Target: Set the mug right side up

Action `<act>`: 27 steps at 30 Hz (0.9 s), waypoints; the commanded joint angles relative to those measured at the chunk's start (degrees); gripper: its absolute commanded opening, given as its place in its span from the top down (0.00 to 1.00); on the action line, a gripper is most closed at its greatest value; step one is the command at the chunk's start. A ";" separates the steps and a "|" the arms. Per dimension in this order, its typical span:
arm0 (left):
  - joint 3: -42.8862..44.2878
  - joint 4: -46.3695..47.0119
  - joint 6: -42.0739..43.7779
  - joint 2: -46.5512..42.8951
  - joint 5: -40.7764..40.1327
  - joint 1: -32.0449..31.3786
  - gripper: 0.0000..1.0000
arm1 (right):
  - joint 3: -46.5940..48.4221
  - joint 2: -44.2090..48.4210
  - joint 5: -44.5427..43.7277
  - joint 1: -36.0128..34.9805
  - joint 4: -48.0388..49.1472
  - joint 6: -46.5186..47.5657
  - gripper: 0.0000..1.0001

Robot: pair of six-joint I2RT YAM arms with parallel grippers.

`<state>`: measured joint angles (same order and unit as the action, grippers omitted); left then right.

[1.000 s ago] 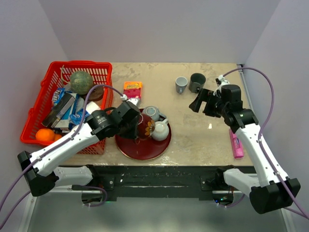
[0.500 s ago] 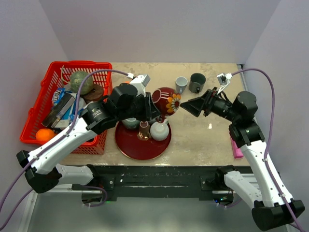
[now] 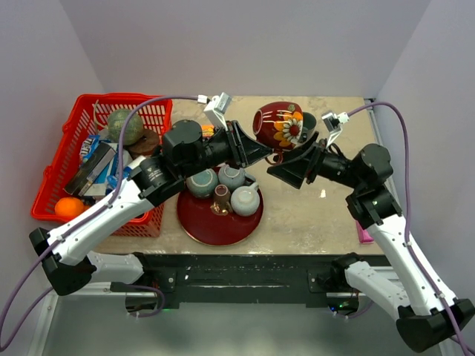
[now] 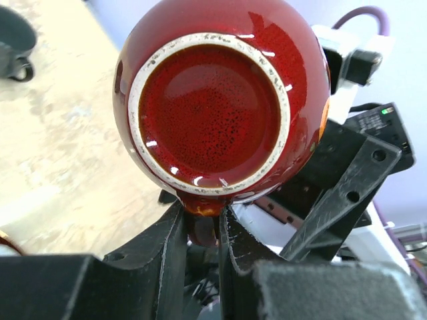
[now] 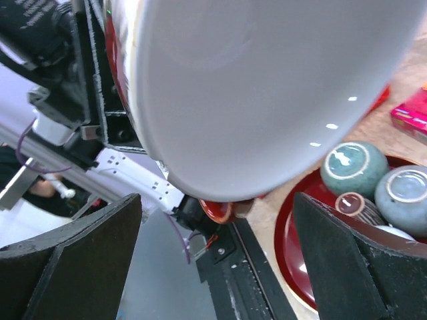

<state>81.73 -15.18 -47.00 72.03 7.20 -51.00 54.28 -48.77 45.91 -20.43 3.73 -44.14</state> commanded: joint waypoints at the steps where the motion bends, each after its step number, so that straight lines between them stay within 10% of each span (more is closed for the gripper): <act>1: -1.93 20.54 -4.32 -3.91 2.38 0.29 1.00 | 0.57 0.78 -2.57 -2.78 8.38 -3.22 0.03; 14: -7.64 29.24 -7.31 -6.20 3.08 0.20 1.00 | -5.06 1.66 -8.99 -3.13 23.69 -14.21 0.44; 23: -9.05 32.58 -7.05 -6.73 4.22 0.20 1.00 | -4.36 0.08 -10.31 -3.13 23.44 -16.42 1.00; 27: -8.61 32.06 -6.09 -6.29 5.10 0.20 0.95 | -3.66 -0.27 -10.84 -3.13 22.29 -16.07 1.00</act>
<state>71.44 6.50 -53.41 67.85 11.29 -50.74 48.93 -48.45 37.36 -23.59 25.04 -61.60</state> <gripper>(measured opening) 0.243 0.186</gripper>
